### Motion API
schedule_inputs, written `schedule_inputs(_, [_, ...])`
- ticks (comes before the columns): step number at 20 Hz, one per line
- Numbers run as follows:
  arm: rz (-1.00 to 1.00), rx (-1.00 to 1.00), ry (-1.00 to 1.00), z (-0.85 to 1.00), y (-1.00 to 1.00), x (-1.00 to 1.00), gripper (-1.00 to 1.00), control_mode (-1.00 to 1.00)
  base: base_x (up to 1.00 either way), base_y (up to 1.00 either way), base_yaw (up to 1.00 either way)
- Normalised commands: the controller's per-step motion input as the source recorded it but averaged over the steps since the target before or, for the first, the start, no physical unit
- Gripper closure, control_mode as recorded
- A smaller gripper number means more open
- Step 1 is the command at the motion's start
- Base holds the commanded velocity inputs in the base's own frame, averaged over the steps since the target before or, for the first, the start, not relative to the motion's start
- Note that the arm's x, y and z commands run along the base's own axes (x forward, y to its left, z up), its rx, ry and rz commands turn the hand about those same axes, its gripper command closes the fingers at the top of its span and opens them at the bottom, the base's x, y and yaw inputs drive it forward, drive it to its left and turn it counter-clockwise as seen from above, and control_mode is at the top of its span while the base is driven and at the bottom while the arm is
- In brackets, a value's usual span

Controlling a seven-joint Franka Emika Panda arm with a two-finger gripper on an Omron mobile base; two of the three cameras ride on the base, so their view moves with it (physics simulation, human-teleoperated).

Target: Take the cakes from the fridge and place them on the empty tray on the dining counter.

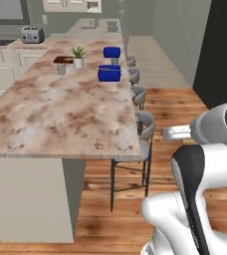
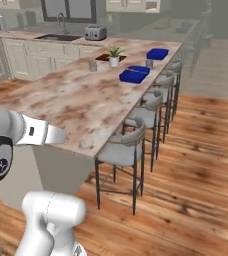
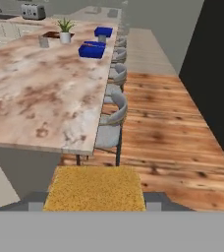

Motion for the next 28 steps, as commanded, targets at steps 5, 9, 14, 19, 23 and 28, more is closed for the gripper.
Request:
schedule_inputs(5, [0.0,0.0,0.0,0.0,0.0,0.0,1.0,1.0,0.31,-0.81,0.19])
schedule_inputs(9, [0.0,0.0,0.0,0.0,0.0,0.0,1.0,1.0,0.29,-0.87,0.19])
schedule_inputs(14, [0.0,0.0,0.0,0.0,0.0,0.0,1.0,1.0,0.29,-0.86,0.19])
schedule_inputs(19, [0.0,0.0,0.0,0.0,0.0,0.0,1.0,1.0,0.32,-0.84,0.19])
schedule_inputs(23, [0.0,0.0,0.0,0.0,0.0,0.0,1.0,1.0,0.35,-0.8,0.21])
schedule_inputs(28, [0.0,0.0,0.0,0.0,0.0,0.0,1.0,1.0,0.36,-0.8,0.23])
